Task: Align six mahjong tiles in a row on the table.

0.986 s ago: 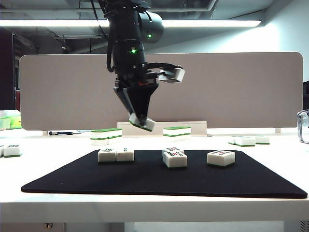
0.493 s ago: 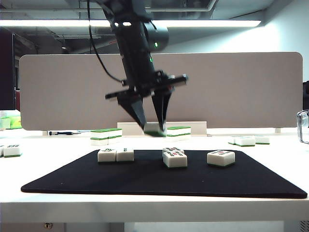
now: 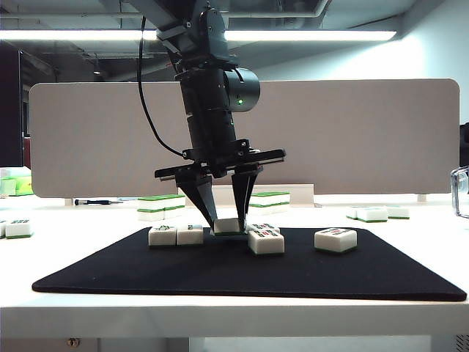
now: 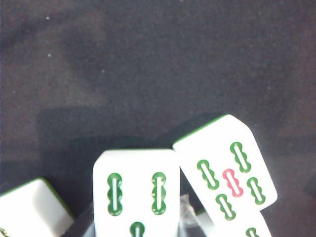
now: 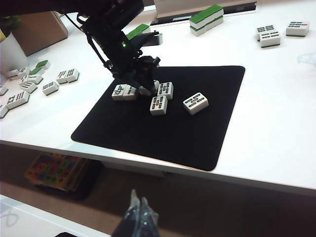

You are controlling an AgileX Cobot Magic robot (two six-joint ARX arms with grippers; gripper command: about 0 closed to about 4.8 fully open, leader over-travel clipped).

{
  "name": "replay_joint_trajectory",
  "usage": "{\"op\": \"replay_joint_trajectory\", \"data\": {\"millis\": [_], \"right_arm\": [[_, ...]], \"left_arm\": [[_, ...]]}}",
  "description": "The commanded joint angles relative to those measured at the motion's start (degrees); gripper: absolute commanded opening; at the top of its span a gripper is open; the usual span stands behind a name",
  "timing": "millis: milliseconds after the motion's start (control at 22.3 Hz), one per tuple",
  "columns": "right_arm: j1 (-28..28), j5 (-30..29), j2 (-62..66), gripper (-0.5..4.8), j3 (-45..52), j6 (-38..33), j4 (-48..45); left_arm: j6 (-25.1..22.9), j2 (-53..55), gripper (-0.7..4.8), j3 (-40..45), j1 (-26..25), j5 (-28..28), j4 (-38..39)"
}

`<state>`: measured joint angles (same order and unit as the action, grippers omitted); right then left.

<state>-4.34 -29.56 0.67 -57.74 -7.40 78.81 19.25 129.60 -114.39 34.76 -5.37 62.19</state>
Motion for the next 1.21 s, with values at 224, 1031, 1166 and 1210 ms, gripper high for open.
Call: {"op": "replay_joint_trajectory", "data": {"millis": [224, 1031, 1166, 1210], "right_arm": [[-0.02, 0.09, -0.68, -0.01, -0.22, 0.17, -0.66], [-0.02, 0.07, -0.68, -0.01, -0.22, 0.17, -0.63], [-0.02, 0.07, -0.68, -0.01, -0.22, 0.17, -0.63], [-0.02, 0.09, -0.68, -0.01, -0.22, 0.17, -0.63]], "left_arm": [[0.28, -0.48, 2.78, -0.33, 0.15, -1.09, 0.31], [-65.64, -3.85, 2.77, -0.20, -0.26, -1.31, 3.67], [-66.03, -3.63, 2.77, -0.20, -0.26, -2.93, 2.78], [-66.31, -3.45, 2.77, -0.20, -0.22, -4.26, 2.49]]}}
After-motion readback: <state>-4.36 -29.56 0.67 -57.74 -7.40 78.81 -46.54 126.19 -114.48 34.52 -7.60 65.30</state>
